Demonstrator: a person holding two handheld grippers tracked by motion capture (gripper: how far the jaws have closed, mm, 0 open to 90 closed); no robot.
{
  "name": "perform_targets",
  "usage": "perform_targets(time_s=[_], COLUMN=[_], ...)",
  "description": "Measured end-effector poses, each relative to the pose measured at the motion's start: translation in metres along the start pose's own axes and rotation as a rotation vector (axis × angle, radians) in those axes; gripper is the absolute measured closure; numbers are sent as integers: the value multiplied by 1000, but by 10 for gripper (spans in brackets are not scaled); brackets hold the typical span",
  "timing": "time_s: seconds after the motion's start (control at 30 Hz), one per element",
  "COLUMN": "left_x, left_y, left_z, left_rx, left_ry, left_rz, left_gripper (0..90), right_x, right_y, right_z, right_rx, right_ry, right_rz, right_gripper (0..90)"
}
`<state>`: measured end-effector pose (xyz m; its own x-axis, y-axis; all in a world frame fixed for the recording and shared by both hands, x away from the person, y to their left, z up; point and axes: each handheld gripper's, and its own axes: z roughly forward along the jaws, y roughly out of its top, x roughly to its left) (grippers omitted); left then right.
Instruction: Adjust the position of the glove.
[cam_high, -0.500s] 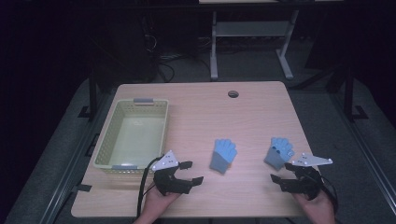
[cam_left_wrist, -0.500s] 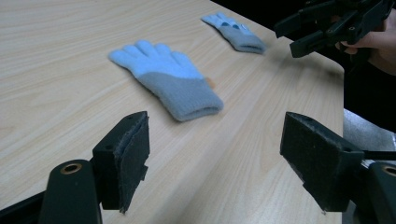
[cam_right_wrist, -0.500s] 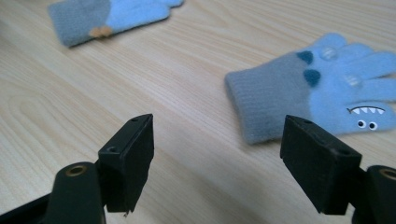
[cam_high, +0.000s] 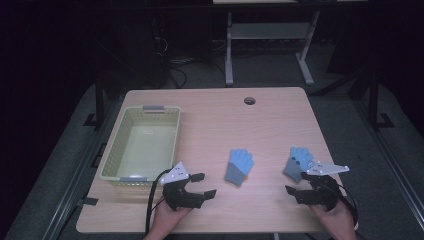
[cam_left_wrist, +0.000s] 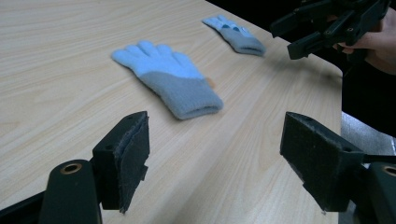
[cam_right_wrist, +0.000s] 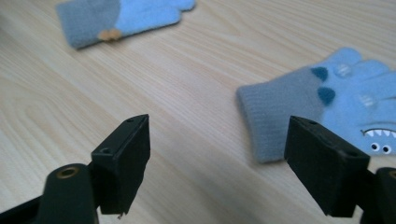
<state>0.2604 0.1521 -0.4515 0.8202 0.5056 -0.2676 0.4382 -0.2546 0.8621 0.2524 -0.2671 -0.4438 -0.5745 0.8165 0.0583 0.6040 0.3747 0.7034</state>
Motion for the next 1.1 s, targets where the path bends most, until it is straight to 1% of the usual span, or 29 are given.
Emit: perform_targets(time_s=[0.03, 0.1, 0.13, 0.17, 0.23, 0.3, 0.4, 0.47, 0.63, 0.7, 0.73, 0.77, 0.83, 0.87, 0.9, 0.97, 1.0, 1.1], left_x=[0, -1, 0, 0, -1, -2, -4, -5, -7, -7, -7, -8, -6, -7, -7, -7, -8, -8], left_y=[0, 0, 0, 0, 1, 0, 0, 0, -1, 0, 0, 0, 0, -1, -1, 0, 0, 0], left_z=[-1, -1, -1, -1, -1, -1, 0, 0, 0, 0, 0, 1, 2, 2, 2, 1, 0, -1], left_rx=[-4, -5, -10, -10, -10, -5, -2, -5, -6, -7, -10, -13, -10, -8, -7, -11, -19, -31], left_ry=[6, 4, -4, -4, 0, -3, -9, -12, -11, -10, -11, -12, -12, -14, -15, -14, -13, 0], left_rz=[8, 4, 0, 0, 6, 15, 19, 19, 18, 24, 25, 20, 34, 25, 26, 28, 21, 22], left_gripper=[237, 237, 237, 237, 237, 237, 238, 238, 238, 238, 238, 238, 238, 238, 239, 239, 239, 240], right_x=[-1, -4, -5, -5, -10, -11, -16, -20, -29, -33, -36, -37, -40, -41, -43, -47, -49, -55], right_y=[2, 4, 5, 5, 11, 14, 23, 31, 45, 50, 53, 54, 57, 58, 59, 61, 62, 63], right_z=[1, 2, 3, 3, 4, 4, 3, 3, 8, 12, 14, 15, 17, 18, 18, 19, 20, 22], right_rx=[4, -3, 1, 1, 15, 30, 46, 62, 91, 112, 125, 134, 141, 146, 149, 155, 160, 172], right_ry=[8, 28, 29, 29, 35, 25, 13, 6, 1, -13, -13, -16, -14, -16, -20, -22, -25, -39], right_rz=[-2, 15, 26, 26, 25, 26, 18, 20, 47, 44, 55, 57, 72, 76, 75, 84, 88, 95], right_gripper=[215, 212, 211, 211, 212, 222, 227, 235, 253, 254, 256, 261, 265, 268, 270, 297, 317, 371])
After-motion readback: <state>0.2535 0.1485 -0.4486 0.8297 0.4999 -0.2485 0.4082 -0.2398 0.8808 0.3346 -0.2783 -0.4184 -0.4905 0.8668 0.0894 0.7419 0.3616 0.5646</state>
